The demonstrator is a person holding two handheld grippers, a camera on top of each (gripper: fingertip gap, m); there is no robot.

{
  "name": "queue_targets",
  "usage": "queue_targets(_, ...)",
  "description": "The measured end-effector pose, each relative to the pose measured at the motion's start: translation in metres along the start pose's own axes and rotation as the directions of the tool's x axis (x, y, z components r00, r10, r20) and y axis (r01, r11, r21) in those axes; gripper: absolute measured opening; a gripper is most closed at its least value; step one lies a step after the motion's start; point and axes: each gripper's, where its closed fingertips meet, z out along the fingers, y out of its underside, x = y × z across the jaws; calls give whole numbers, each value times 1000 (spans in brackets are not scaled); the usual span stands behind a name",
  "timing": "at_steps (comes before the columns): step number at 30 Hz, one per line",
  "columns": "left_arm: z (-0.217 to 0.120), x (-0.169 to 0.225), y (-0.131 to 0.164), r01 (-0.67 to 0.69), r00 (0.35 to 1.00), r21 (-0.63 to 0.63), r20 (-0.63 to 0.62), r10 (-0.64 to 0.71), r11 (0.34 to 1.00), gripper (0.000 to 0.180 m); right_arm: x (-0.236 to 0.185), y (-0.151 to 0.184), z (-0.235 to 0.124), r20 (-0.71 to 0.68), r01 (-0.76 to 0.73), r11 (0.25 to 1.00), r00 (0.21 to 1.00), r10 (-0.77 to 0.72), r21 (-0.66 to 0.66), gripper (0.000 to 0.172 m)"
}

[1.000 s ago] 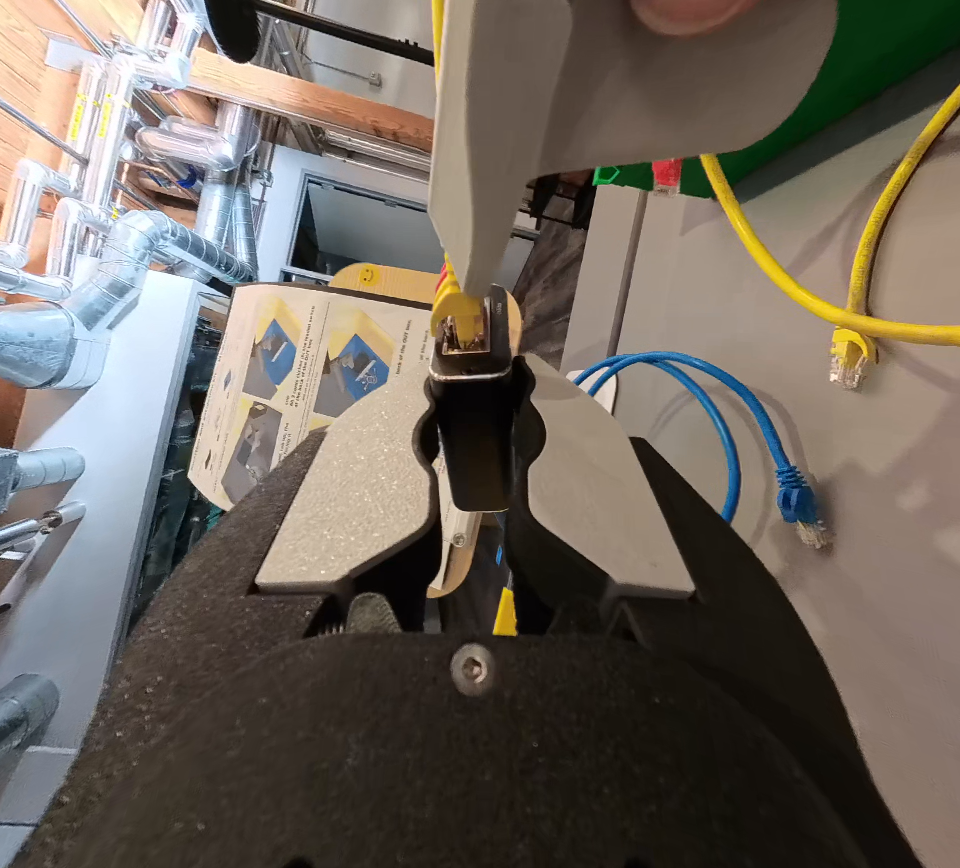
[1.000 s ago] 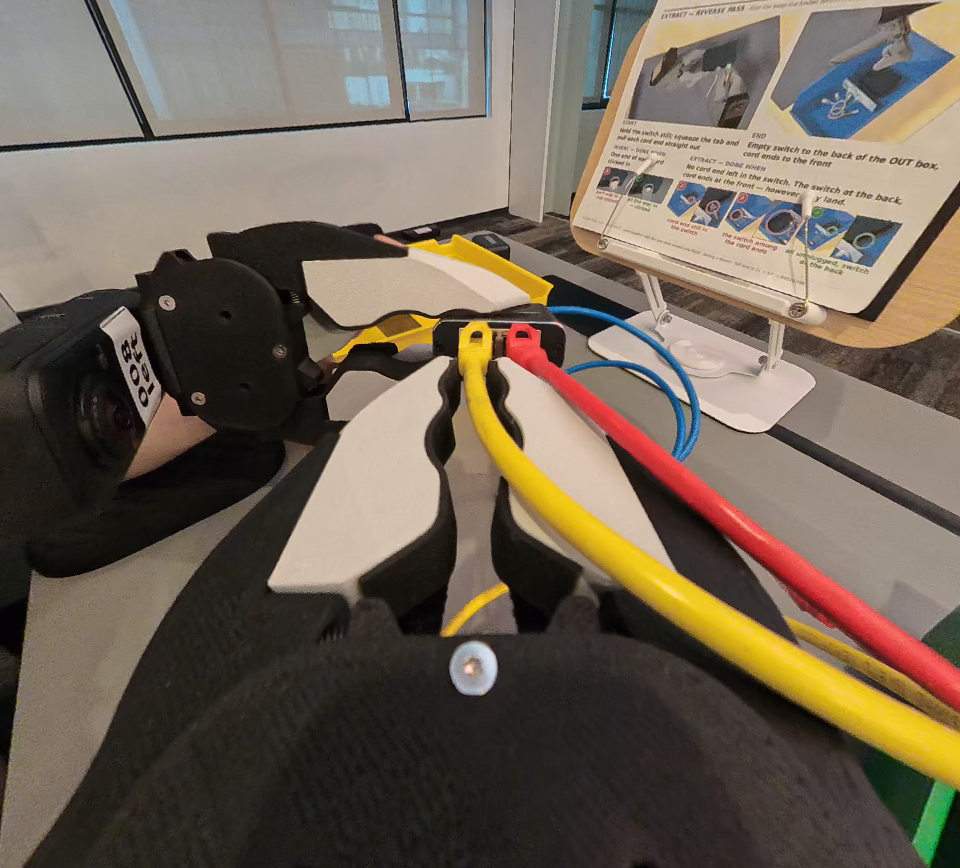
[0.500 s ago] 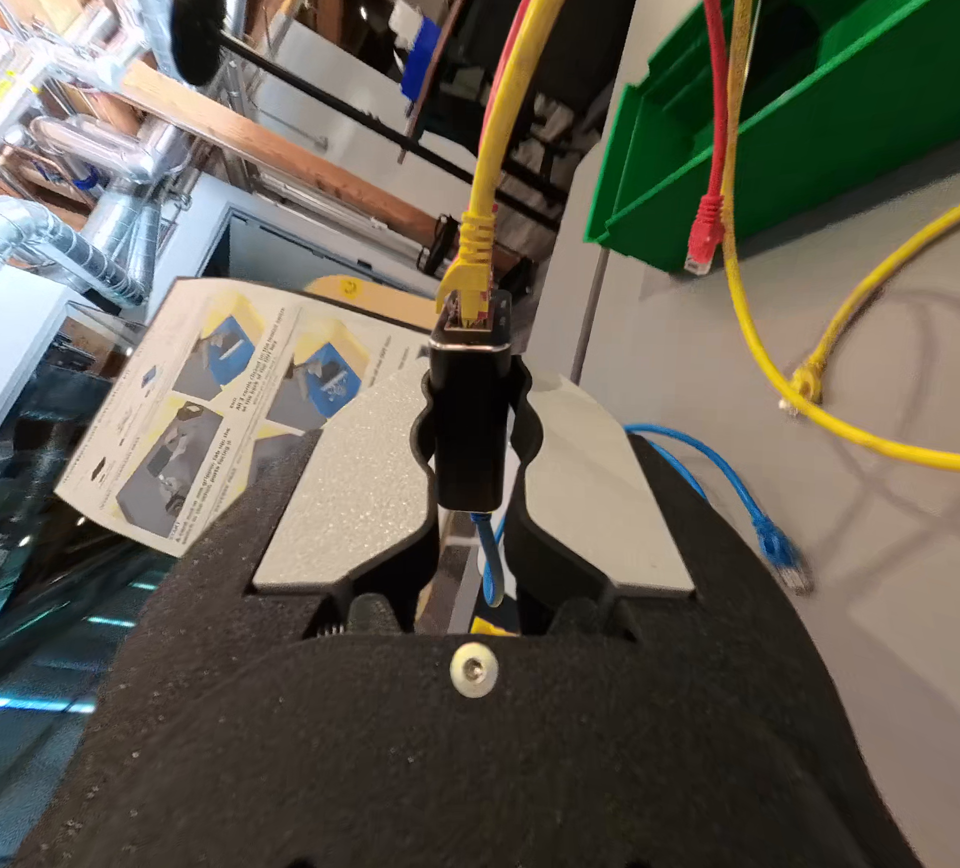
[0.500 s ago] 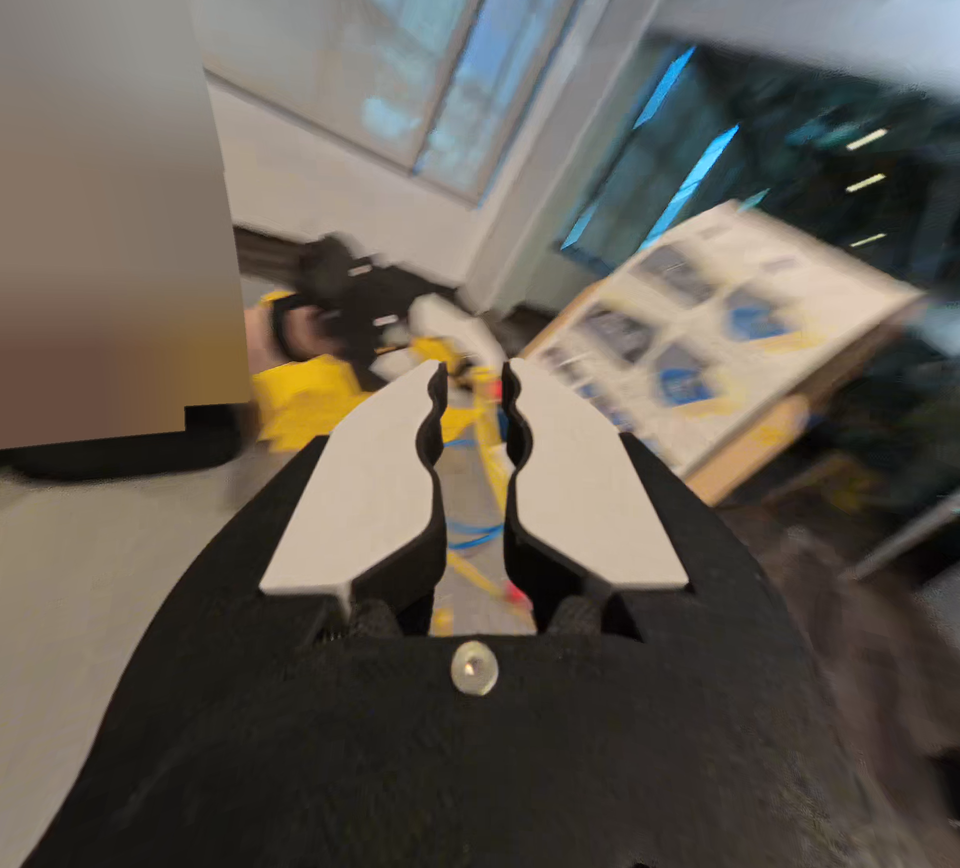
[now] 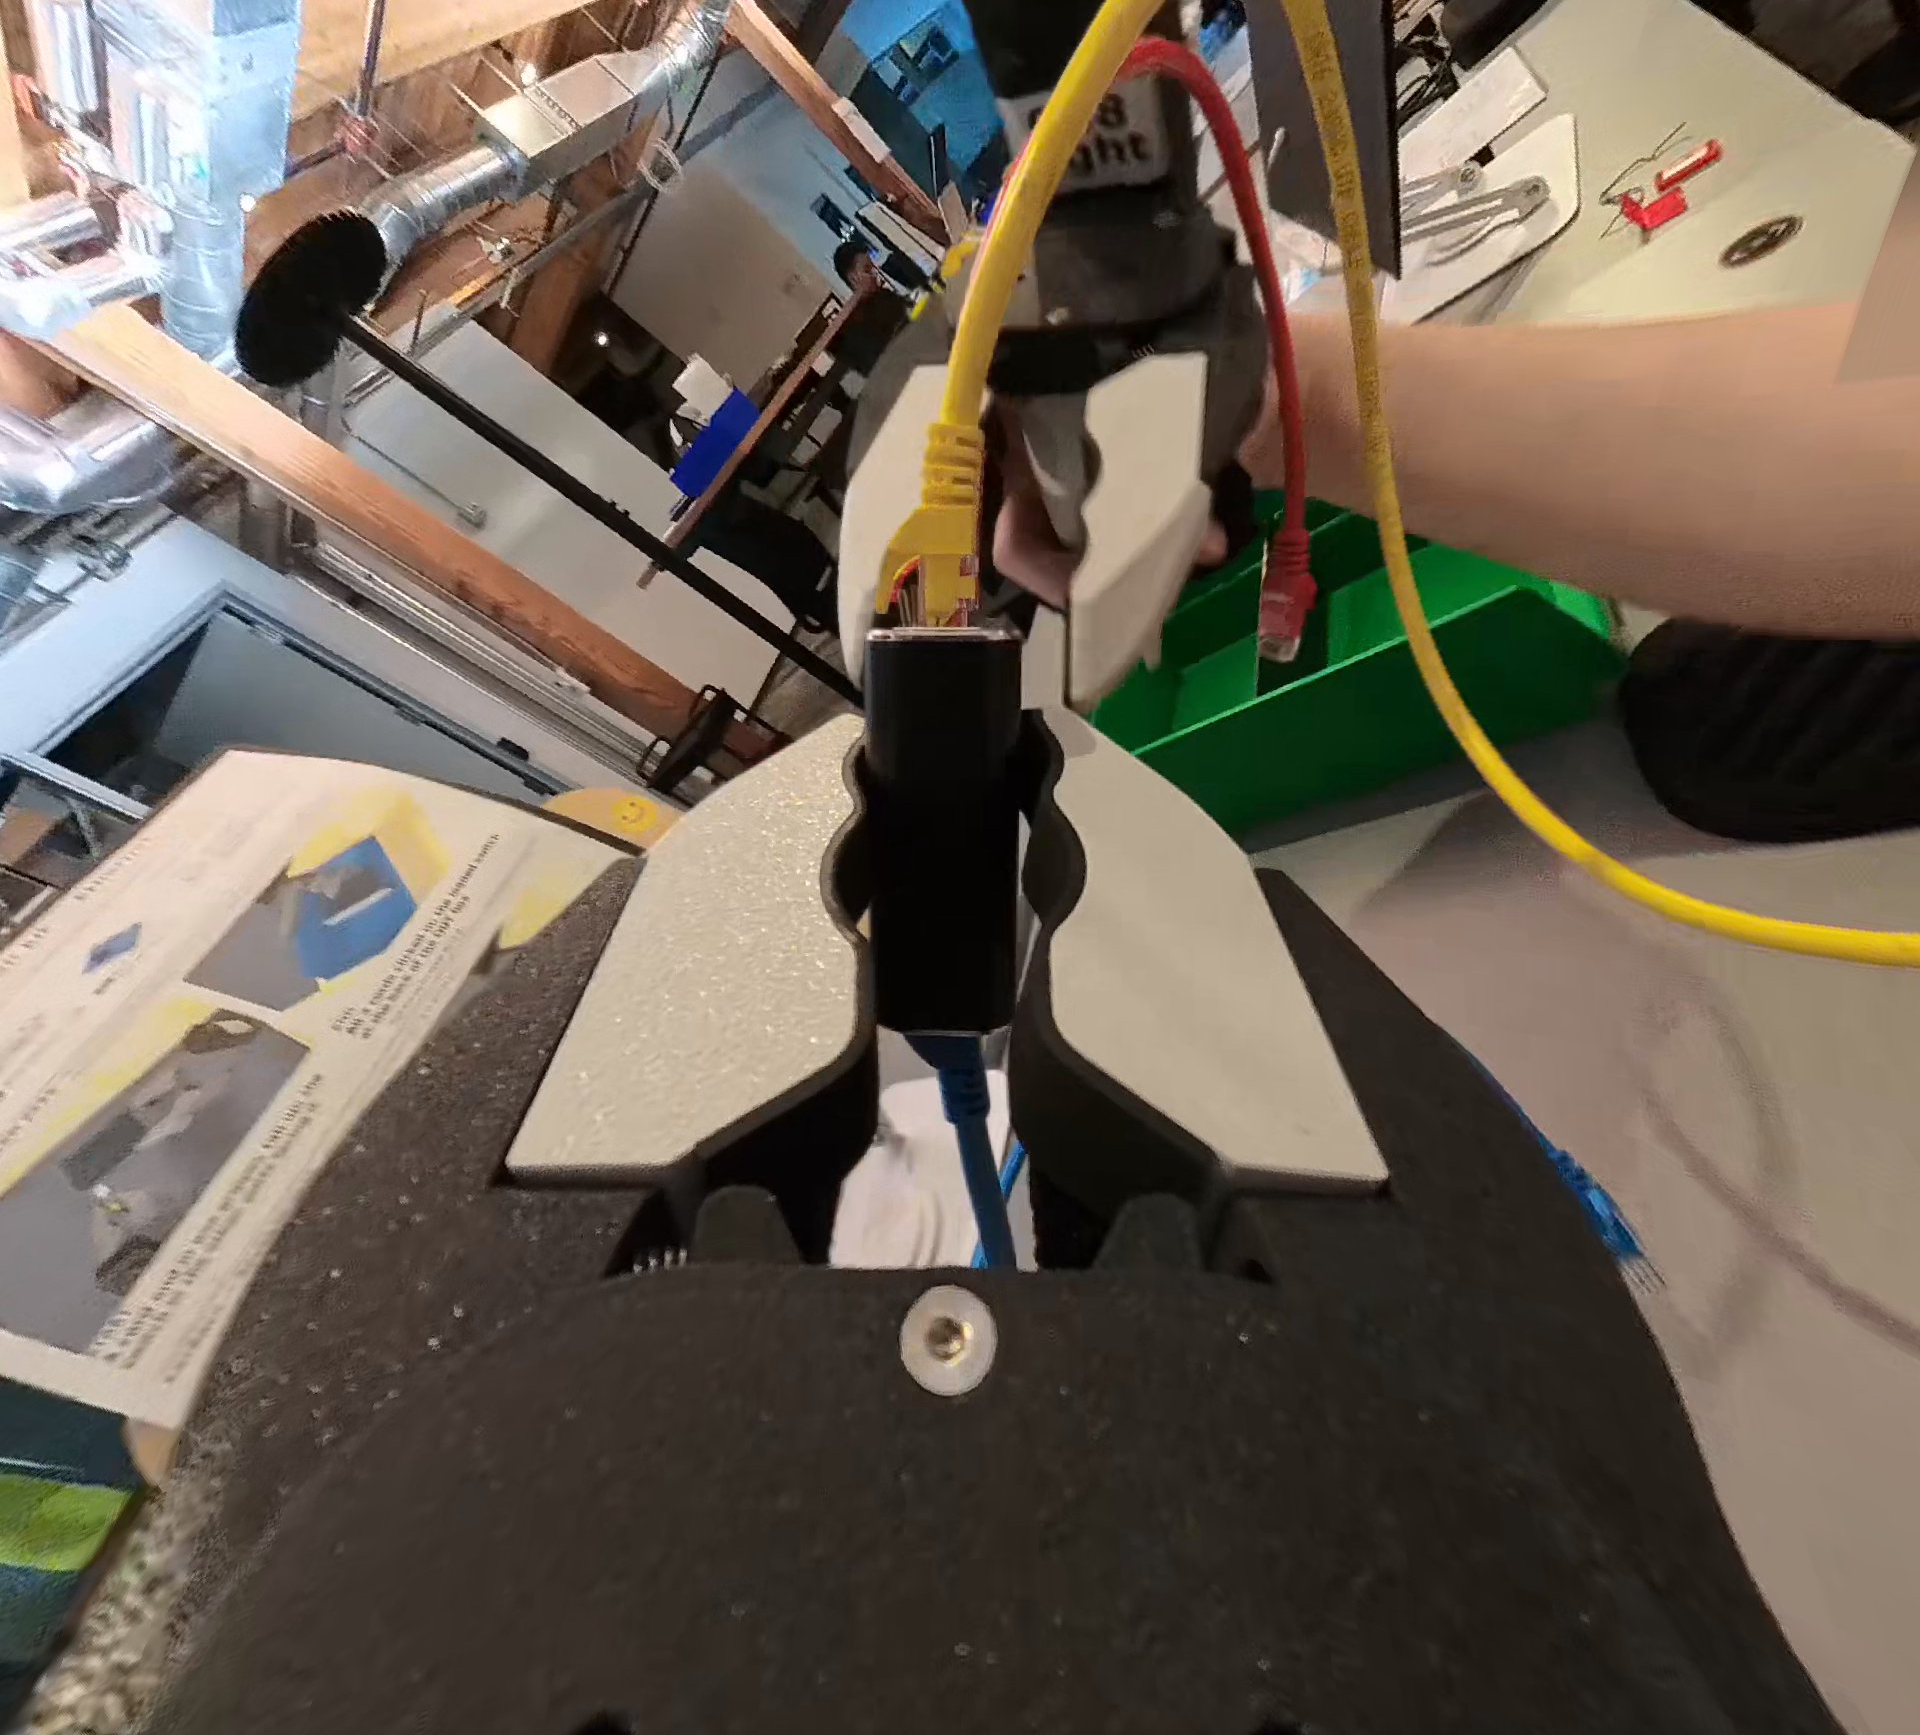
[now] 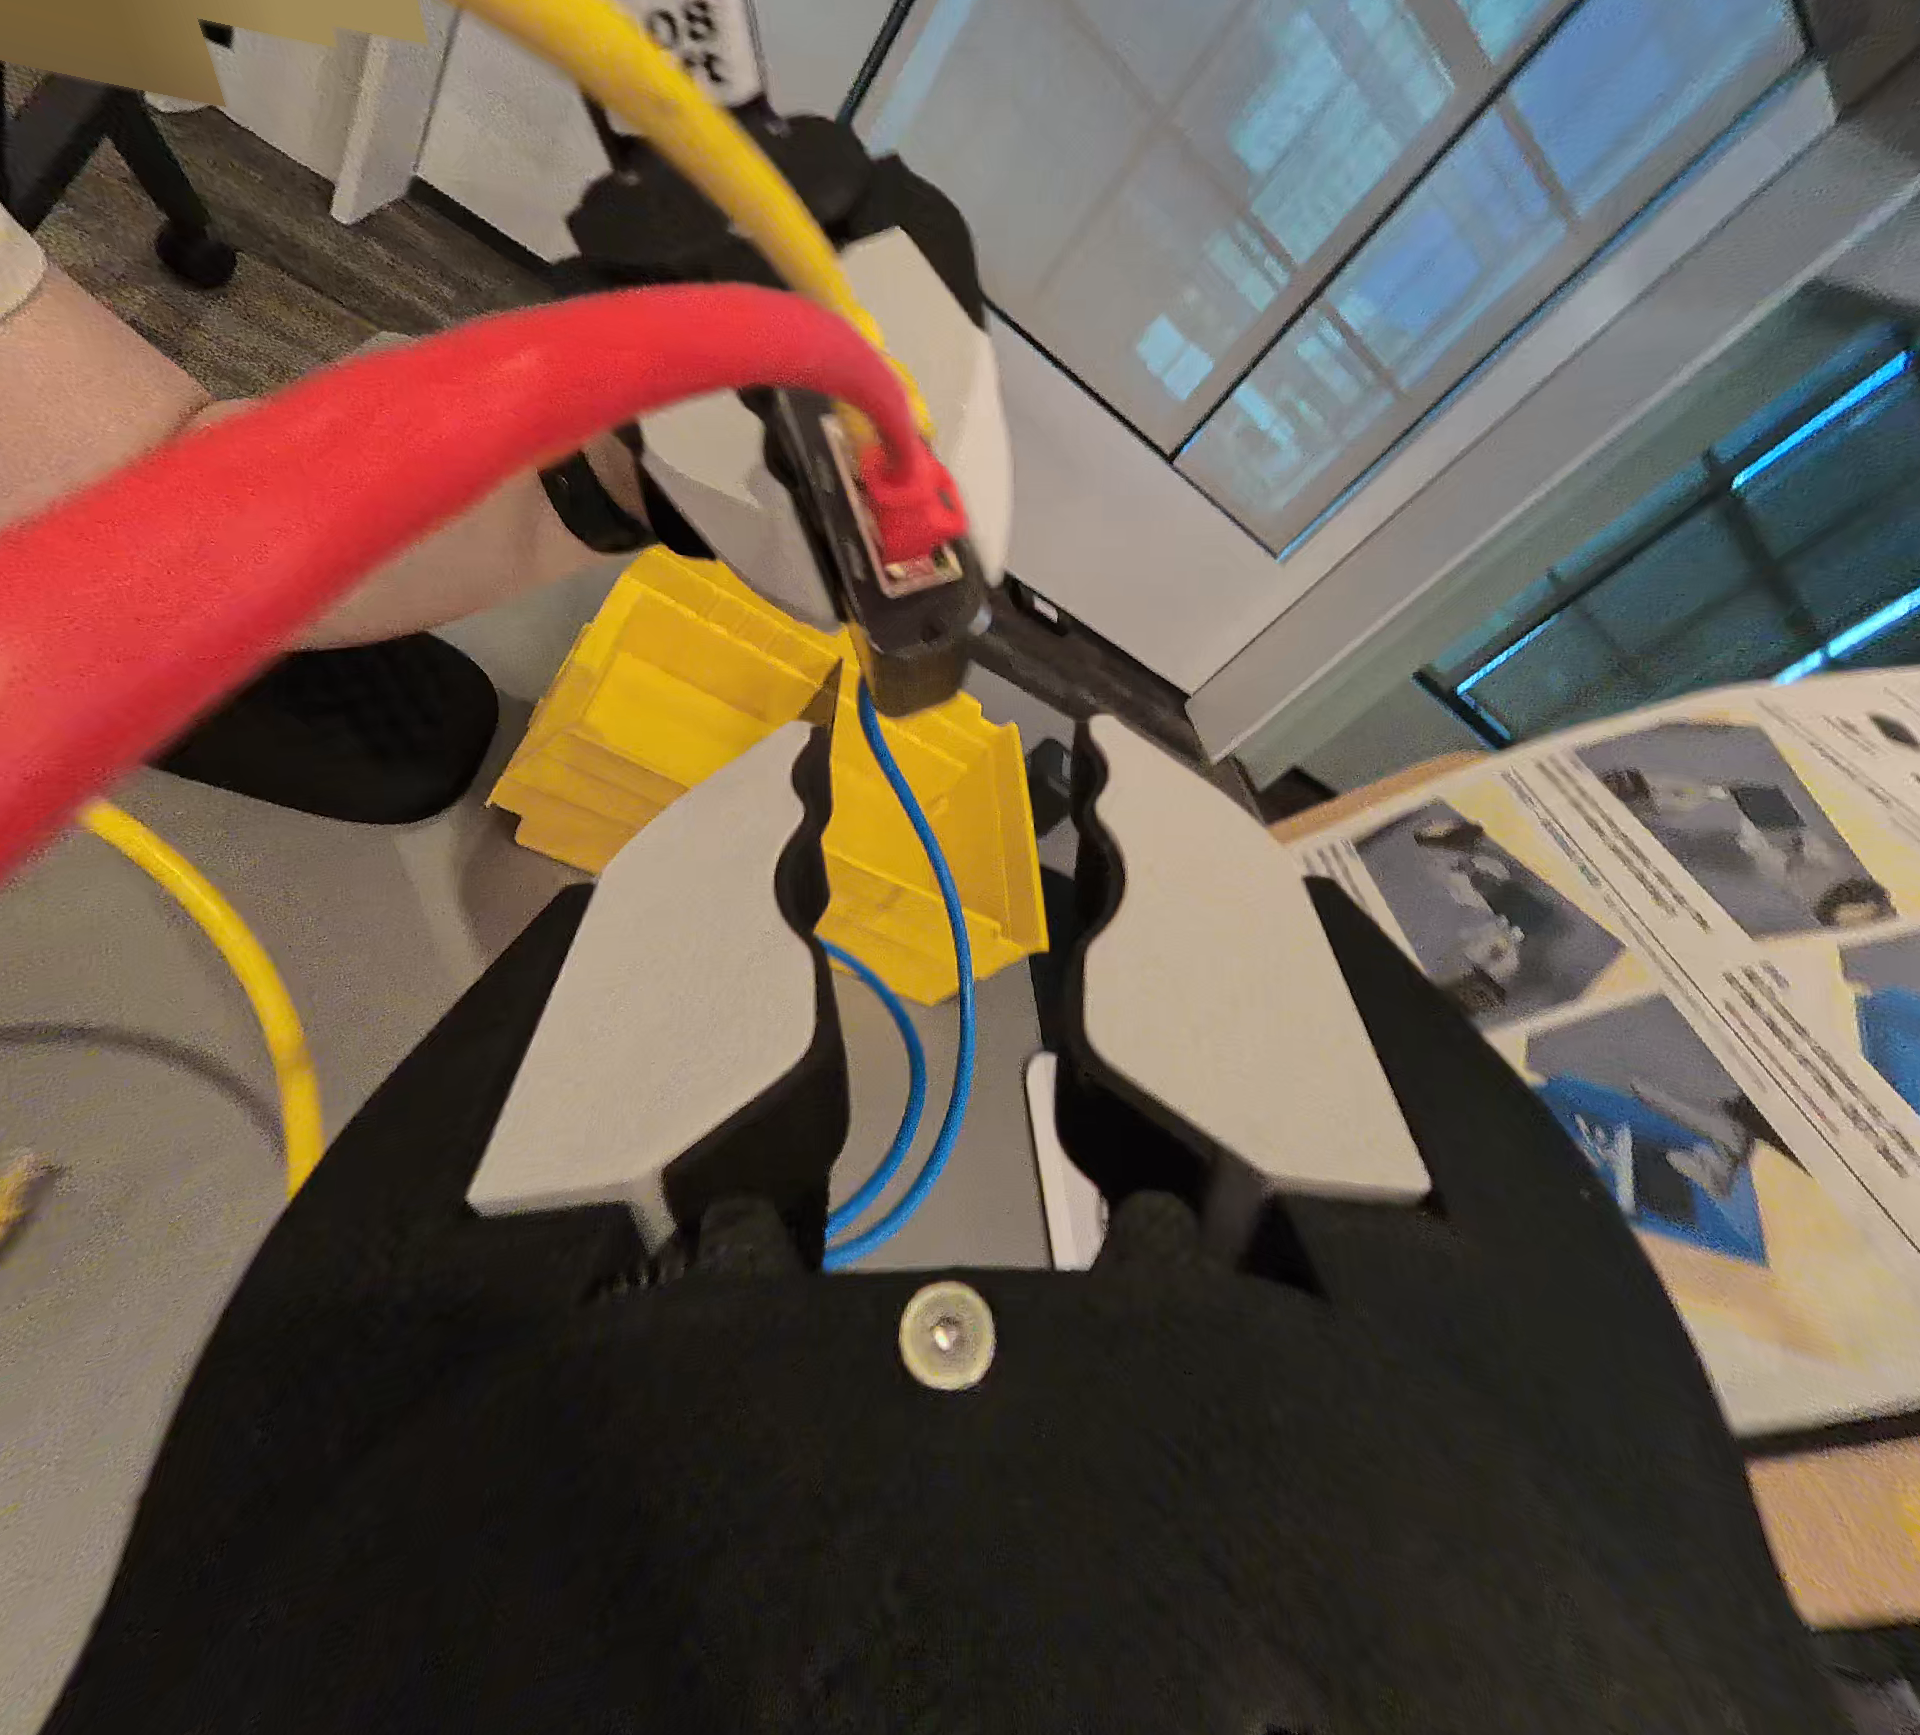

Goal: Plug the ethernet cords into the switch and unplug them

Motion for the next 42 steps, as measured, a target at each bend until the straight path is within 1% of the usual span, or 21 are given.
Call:
queue_targets(2,1,5,4,31,999,30,-22,-30,999,25,-13,-1,11,3,23,998,1000,-23,57,44)
queue_targets(4,5,12,9,91,992,44,-88,-86,995,24,-16,-2,16,12,66,993,998,-67,98,38)
queue_targets(6,4,14,11,176,975,75,-154,-163,982,25,-20,0,15,60,-4,996,998,-2,90,30)
queue_targets(7,2,18,10,232,954,85,-217,-209,969,24,-24,-1,14,103,-43,994,994,32,98,24)
queue_targets(8,1,23,10,280,929,83,-276,-248,956,25,-28,-1,13,136,-67,992,989,52,110,24)
queue_targets(10,0,26,13,334,901,64,-315,-298,940,25,-28,1,13,133,-72,992,989,58,108,24)
queue_targets(13,-1,20,20,355,902,43,-279,-330,934,26,-22,3,13,97,-98,991,991,89,95,24)
queue_targets(17,-12,7,32,374,906,12,-217,-362,927,29,-12,-8,-3,52,-133,978,991,127,158,24)
queue_targets(20,-14,8,30,406,890,37,-241,-387,913,30,-9,-9,-11,34,-149,977,989,145,154,24)
queue_targets(23,-5,12,33,407,889,5,-229,-395,913,47,-11,-1,-8,34,-152,983,988,149,104,24)
queue_targets(24,-2,12,34,405,891,0,-224,-394,914,49,-13,1,-6,44,-152,984,988,148,93,24)
queue_targets(25,0,12,34,395,898,4,-213,-386,918,34,-14,3,-4,49,-156,984,987,153,83,24)
queue_targets(26,1,10,34,384,905,12,-202,-374,923,28,-13,3,-3,46,-169,982,985,165,87,24)
queue_targets(28,1,11,34,402,893,12,-224,-390,915,27,-14,3,-3,67,-214,972,976,208,98,24)
queue_targets(31,4,12,39,406,890,-13,-221,-399,914,27,-11,-2,2,41,-237,963,971,234,126,28)
queue_targets(32,7,14,41,396,893,-30,-218,-393,918,27,-8,0,4,16,-240,964,971,240,111,25)
queue_targets(34,12,15,45,383,900,-43,-206,-383,923,27,-7,7,3,7,-241,969,971,241,61,25)
queue_targets(37,14,17,39,430,872,-24,-246,-423,902,26,-7,8,-3,6,-259,963,966,259,76,26)
queue_targets(40,13,15,35,439,870,1,-250,-425,899,26,-6,13,-3,-24,-250,968,968,251,29,30)
queue_targets(41,12,15,33,444,868,13,-255,-427,896,26,-5,13,-3,-30,-258,966,965,259,23,34)
queue_targets(42,10,14,31,451,864,24,-264,-430,892,26,-8,11,-4,-13,-263,965,965,263,19,31)
